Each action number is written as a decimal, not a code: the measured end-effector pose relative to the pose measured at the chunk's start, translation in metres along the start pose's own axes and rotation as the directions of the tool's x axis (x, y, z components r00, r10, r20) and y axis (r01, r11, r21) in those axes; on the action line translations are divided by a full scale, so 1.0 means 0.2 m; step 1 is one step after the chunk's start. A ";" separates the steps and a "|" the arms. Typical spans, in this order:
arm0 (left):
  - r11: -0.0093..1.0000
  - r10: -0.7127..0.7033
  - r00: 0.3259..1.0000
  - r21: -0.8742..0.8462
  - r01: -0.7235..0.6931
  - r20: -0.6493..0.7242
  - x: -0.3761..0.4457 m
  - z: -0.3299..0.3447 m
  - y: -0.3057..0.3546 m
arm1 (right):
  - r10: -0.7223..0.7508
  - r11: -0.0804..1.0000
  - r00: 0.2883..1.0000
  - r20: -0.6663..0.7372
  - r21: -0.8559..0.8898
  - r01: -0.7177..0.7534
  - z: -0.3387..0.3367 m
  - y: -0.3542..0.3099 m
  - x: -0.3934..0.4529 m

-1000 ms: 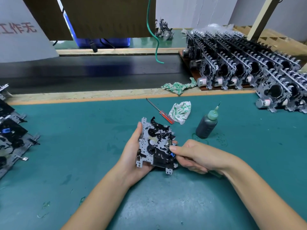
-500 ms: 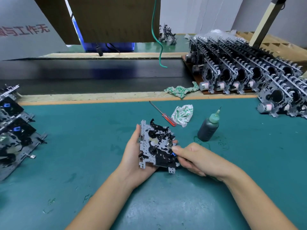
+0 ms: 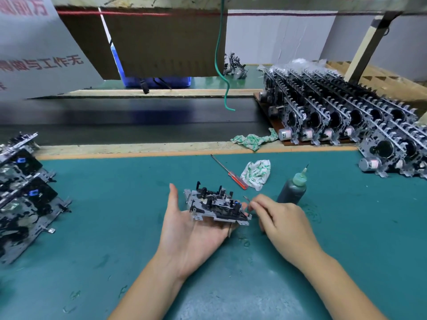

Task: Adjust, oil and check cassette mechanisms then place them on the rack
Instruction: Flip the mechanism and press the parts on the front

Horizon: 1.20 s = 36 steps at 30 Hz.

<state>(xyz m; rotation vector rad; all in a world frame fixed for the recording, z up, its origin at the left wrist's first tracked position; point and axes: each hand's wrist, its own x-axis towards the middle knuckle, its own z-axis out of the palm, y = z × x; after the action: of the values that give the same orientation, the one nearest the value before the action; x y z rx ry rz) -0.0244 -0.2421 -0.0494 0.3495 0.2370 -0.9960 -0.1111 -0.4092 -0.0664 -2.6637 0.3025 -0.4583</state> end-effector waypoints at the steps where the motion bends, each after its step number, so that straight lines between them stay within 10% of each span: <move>1: 1.000 0.006 1.000 -0.014 -0.006 0.006 0.00 0.00 0.00 | 0.005 0.999 1.000 -0.018 -0.039 -0.005 0.01 0.00 0.00; 5: 1.000 0.024 0.999 -0.015 -0.025 -0.034 0.00 -0.02 0.02 | -0.092 0.979 0.988 -0.122 -0.193 0.067 0.02 -0.03 0.01; 8: 0.995 0.044 0.992 0.090 -0.034 -0.116 0.00 -0.04 0.03 | -0.202 0.978 0.863 -0.463 -0.146 0.150 0.00 -0.03 0.02; 12: 0.969 0.142 0.980 0.221 -0.109 -0.139 0.01 -0.07 0.04 | 0.103 0.984 0.654 -0.749 0.174 0.045 -0.04 -0.03 0.03; 18: 0.976 0.005 1.000 0.220 -0.005 -0.002 0.01 -0.09 0.05 | 0.637 0.654 0.753 -0.163 0.633 -0.416 0.00 0.06 0.06; 27: 0.956 -0.195 0.979 0.233 0.177 0.060 0.05 -0.11 0.02 | 0.492 0.442 0.870 -0.011 0.865 -0.239 -0.09 0.02 0.08; 36: 0.951 -0.192 0.977 0.263 0.161 0.095 0.06 -0.14 0.02 | 0.474 -0.072 0.863 0.175 0.985 -0.160 -0.15 0.00 0.08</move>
<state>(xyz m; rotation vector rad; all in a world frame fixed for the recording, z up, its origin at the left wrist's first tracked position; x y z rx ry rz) -0.0148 -0.2389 -0.0793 0.5063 0.0304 -1.2246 -0.1071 -0.4252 -0.0354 -0.9627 0.4418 -0.5199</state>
